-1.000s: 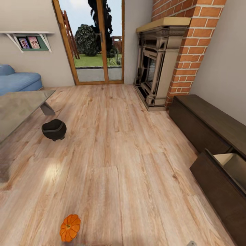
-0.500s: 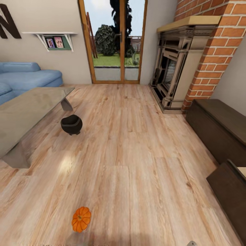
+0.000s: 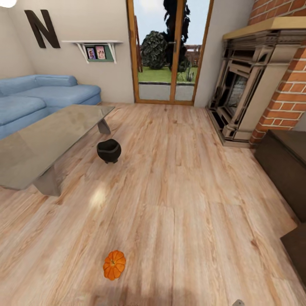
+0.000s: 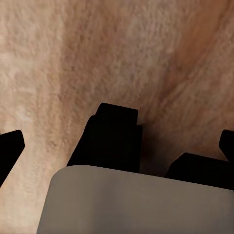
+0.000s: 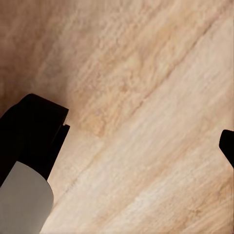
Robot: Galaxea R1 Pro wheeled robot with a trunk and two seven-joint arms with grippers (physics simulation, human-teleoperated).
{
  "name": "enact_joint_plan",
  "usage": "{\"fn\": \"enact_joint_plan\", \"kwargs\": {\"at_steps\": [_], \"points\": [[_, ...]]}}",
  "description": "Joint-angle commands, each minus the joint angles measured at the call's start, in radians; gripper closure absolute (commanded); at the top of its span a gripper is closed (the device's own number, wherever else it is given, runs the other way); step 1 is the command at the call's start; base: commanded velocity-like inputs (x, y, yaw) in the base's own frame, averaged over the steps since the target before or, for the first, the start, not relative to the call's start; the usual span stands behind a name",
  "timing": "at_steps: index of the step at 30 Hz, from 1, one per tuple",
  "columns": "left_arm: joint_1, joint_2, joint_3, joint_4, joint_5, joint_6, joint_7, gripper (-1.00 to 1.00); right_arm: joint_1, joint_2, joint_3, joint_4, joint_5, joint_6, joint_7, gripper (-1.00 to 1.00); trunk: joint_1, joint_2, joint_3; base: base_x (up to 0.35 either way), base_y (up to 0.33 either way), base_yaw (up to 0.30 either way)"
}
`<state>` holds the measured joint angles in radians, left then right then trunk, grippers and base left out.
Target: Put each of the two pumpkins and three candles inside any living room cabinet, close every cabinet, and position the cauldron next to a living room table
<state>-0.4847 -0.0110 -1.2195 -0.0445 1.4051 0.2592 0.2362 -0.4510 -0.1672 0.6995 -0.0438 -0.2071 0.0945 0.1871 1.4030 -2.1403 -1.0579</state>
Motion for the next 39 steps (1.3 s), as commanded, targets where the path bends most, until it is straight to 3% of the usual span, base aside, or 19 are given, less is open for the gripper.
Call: {"fn": "enact_joint_plan", "kwargs": {"at_steps": [1, 39], "points": [[0.0, 0.0, 0.0, 0.0, 0.0, 0.0, 0.0, -1.0, 0.0, 0.0, 0.0, 0.0, 0.0, 0.0, 0.0, -1.0, 0.0, 0.0, 0.0, 0.0, 0.0, 0.29], [0.0, 0.0, 0.0, 0.0, -0.001, 0.0, -0.004, -1.0, 0.0, 0.0, -0.002, -0.001, 0.0, -0.001, -0.01, -1.0, 0.0, 0.0, 0.0, 0.0, 0.0, 0.286]]}}
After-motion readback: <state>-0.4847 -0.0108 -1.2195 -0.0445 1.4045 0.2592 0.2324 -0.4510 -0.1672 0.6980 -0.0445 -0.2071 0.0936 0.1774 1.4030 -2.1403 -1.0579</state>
